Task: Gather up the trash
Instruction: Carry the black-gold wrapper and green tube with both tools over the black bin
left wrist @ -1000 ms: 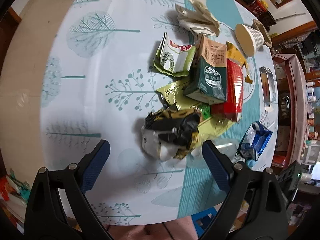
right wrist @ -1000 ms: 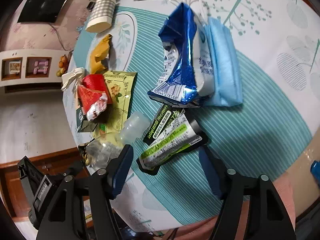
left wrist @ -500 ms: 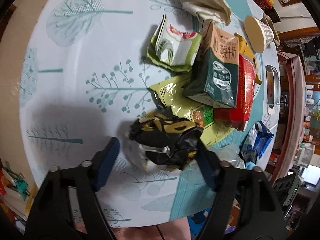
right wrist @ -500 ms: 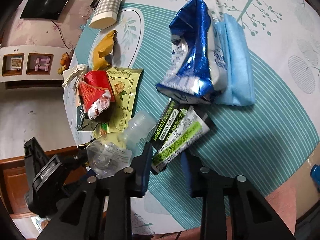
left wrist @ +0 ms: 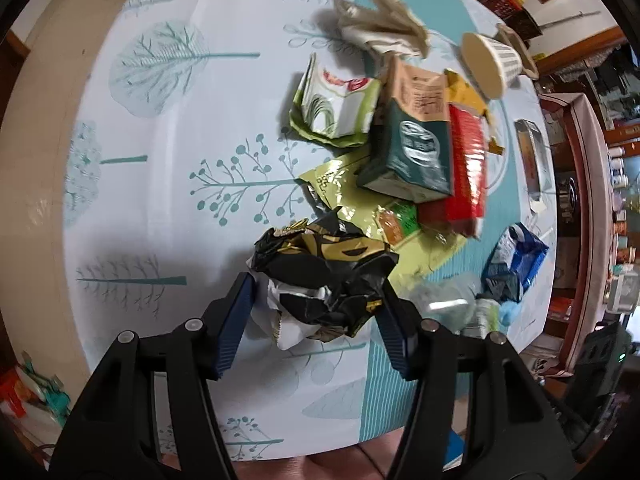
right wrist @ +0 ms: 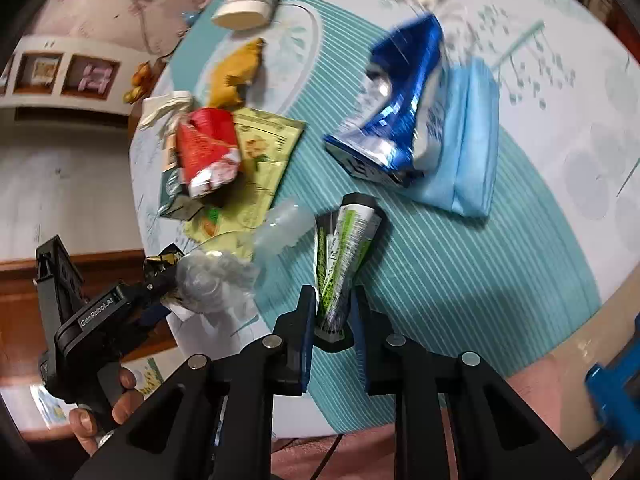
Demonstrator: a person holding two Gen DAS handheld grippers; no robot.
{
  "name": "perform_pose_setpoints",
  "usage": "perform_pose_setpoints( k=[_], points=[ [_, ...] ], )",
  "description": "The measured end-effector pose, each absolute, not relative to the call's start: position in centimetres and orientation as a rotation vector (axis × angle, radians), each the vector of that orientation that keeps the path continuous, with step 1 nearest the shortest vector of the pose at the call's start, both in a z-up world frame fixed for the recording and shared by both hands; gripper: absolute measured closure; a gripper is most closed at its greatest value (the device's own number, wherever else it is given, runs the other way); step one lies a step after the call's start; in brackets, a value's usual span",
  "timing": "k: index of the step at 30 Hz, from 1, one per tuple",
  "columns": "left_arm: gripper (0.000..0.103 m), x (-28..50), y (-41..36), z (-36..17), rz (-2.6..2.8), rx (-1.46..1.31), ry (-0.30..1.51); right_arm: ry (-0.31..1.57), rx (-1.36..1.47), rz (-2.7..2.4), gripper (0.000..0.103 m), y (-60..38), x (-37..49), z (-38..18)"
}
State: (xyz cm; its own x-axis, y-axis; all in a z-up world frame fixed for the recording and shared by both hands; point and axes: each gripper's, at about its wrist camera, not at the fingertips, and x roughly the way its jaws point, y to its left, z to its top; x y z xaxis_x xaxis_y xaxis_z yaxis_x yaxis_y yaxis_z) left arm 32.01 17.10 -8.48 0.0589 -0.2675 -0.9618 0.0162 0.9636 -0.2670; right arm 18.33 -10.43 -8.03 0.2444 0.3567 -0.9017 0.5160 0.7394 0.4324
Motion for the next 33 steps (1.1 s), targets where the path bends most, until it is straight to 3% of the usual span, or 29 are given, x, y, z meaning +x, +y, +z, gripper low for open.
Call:
perform_pose_setpoints(
  k=[17, 26, 33],
  points=[
    [0.047, 22.1, 14.1, 3.9, -0.207, -0.139, 1.165, 1.228, 0.460, 0.019, 0.091, -12.4, 13.0, 2.2],
    [0.047, 11.5, 7.3, 5.9, -0.094, -0.198, 1.098, 1.193, 0.289, 0.236, 0.092, -18.1, 8.0, 3.9],
    [0.047, 3.3, 0.9, 4.6, -0.011, -0.235, 1.121, 1.224, 0.270, 0.329, 0.092, -24.0, 2.3, 3.2]
  ],
)
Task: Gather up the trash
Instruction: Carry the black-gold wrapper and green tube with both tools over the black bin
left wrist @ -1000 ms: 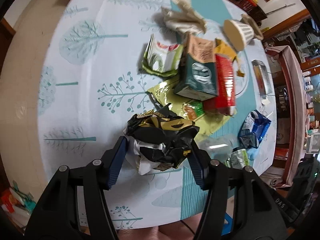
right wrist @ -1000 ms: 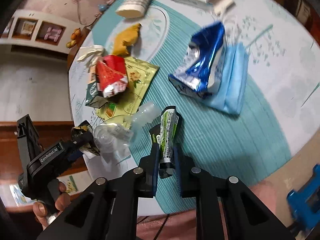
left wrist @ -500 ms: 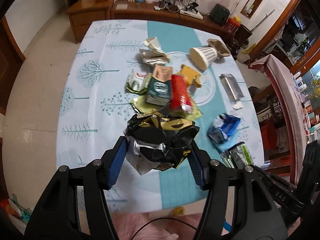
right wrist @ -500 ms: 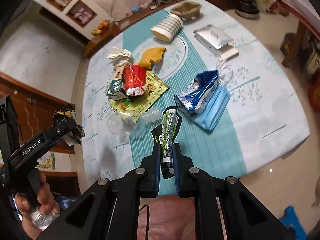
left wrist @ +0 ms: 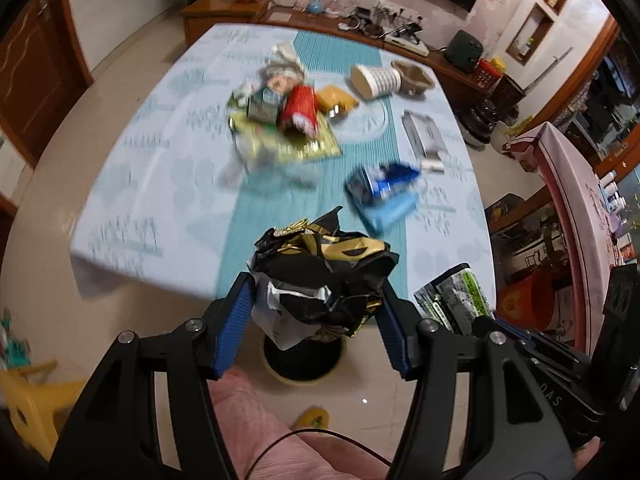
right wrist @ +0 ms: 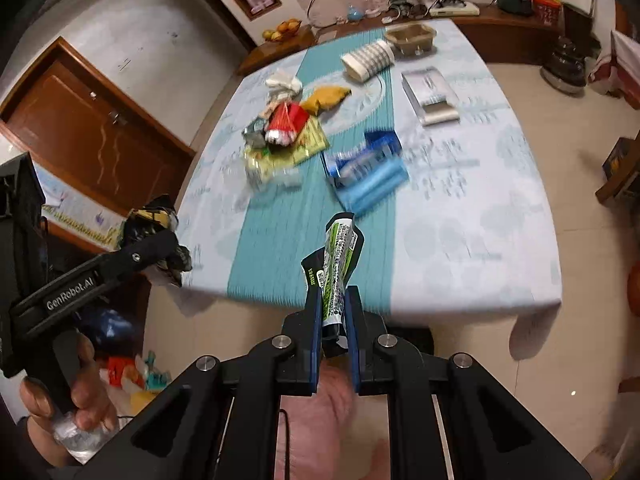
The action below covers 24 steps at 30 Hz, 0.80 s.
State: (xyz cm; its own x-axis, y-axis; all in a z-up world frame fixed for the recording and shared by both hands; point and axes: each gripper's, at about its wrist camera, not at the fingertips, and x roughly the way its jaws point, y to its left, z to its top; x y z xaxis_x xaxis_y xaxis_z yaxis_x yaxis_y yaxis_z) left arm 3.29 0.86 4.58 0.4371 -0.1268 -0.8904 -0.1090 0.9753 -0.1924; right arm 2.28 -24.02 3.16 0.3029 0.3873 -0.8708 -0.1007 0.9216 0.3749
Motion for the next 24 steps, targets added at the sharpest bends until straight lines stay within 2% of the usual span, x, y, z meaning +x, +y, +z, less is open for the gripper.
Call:
perform_pose_setpoints(
  k=[7, 15, 24],
  points=[
    [0.047, -2.1, -2.6, 2.4, 0.026, -0.187, 1.185, 1.264, 0.302, 0.361, 0.092, -27.1, -2.9, 1.6],
    [0.047, -4.8, -4.5, 0.0, -0.023, -0.111, 1.201, 1.318, 0.359, 0.286, 0.092, -28.1, -6.6, -2.4],
    [0.047, -6.2, -7.1, -8.3, -0.061, -0.020, 1.235, 1.385, 0.382, 0.163, 0.092, -28.8, -8.5, -11.2]
  ],
)
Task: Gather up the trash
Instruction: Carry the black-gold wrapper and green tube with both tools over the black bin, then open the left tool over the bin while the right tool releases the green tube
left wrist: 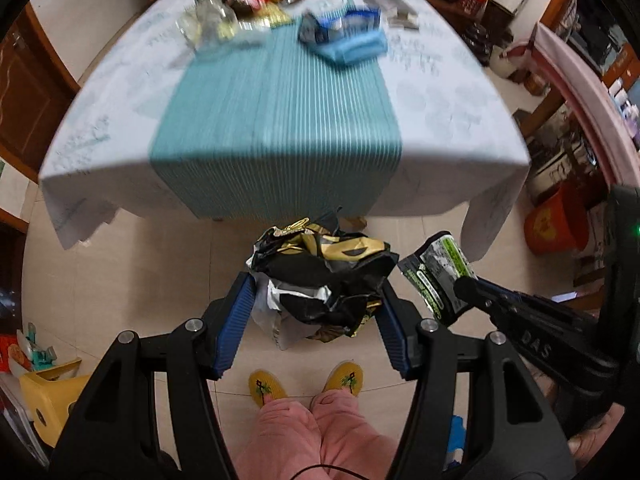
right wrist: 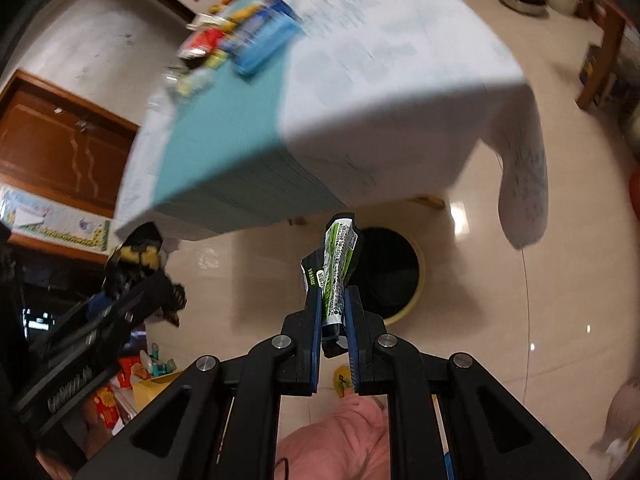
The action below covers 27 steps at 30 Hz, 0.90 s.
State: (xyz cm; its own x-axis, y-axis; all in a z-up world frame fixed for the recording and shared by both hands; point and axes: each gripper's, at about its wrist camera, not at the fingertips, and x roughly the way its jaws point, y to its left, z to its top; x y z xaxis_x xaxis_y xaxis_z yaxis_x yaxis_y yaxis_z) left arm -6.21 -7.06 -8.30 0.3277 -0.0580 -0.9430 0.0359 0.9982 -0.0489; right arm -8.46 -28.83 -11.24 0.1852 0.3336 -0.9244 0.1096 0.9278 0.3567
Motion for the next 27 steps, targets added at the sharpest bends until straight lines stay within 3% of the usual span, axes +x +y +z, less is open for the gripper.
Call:
perform_pose_setpoints(
  k=[22, 25, 26, 27],
  points=[
    [0.045, -2.6, -5.2, -31.9, -0.014, -0.064, 1.316, 1.514, 0.447, 0.054, 0.092, -26.1, -8.2, -35.8],
    [0.044, -2.3, -4.8, -33.6, -0.014, -0.066, 1.330, 1.526, 0.465, 0.050, 0.084, -25.3, -7.1, -38.2],
    [0.041, -2.1, -4.5, -34.1, -0.015, -0.073, 1.337, 1.531, 0.474, 0.045, 0.078, -25.2, -6.8, -38.9],
    [0.030, -1.9, -4.3, -34.6, -0.010, -0.079, 1.341, 1.533, 0.482, 0.041, 0.073, -25.2, -6.3, -39.3]
  ],
)
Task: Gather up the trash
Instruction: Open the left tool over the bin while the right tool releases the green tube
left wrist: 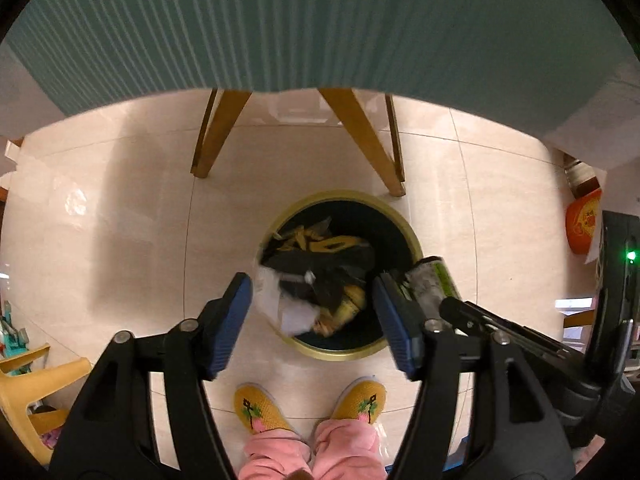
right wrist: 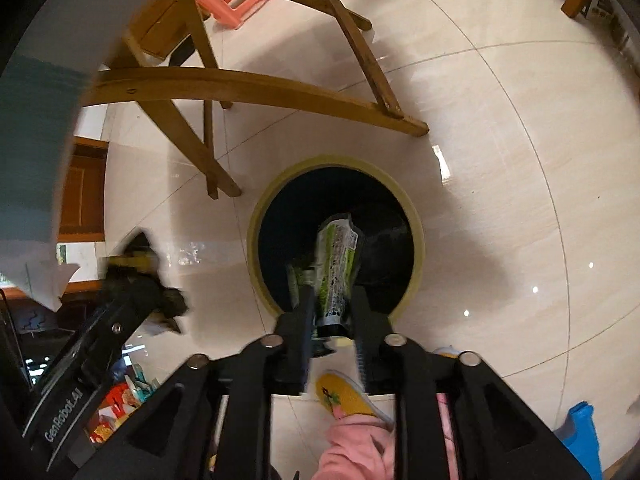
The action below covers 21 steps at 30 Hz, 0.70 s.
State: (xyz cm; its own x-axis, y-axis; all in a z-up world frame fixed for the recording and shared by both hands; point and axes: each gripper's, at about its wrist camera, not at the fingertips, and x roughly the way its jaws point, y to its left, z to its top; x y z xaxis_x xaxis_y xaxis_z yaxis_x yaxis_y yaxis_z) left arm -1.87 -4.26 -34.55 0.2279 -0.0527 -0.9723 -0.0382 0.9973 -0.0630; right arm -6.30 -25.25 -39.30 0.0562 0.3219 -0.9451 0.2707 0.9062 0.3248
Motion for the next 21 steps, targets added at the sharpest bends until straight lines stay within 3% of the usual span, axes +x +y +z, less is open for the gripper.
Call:
perform_pose_setpoints(
  k=[1, 2, 12, 19, 21],
  points=[
    [0.024, -1.7, -3.8, -34.9, -0.002, -0.087, 1.340, 1.531, 0.489, 0.039, 0.063, -25.4, -6.0, -39.6],
    [0.017, -1.6, -3.4, -35.0, 0.006, -0.099, 1.335, 1.523, 0.493, 0.039, 0.060, -25.2, -5.8, -40.0],
    [0.017, -0.7, -1.5, -33.8, 0.043, -0.090, 1.294, 1.446, 0.413, 0.030, 0.059, -24.6, -5.1, -37.5],
    [0.017, -1.8, -0.8, -28.7, 0.021, -0.067, 1.244, 1.422, 0.395, 0.059, 0.059, -24.2, -6.2, -32.9],
    [0.017, -2.4, -0.4, -26.5, 0.013, -0.055, 1.238, 1.423, 0.395, 0.062, 0.053, -23.9, -6.7, -31.1]
  ],
)
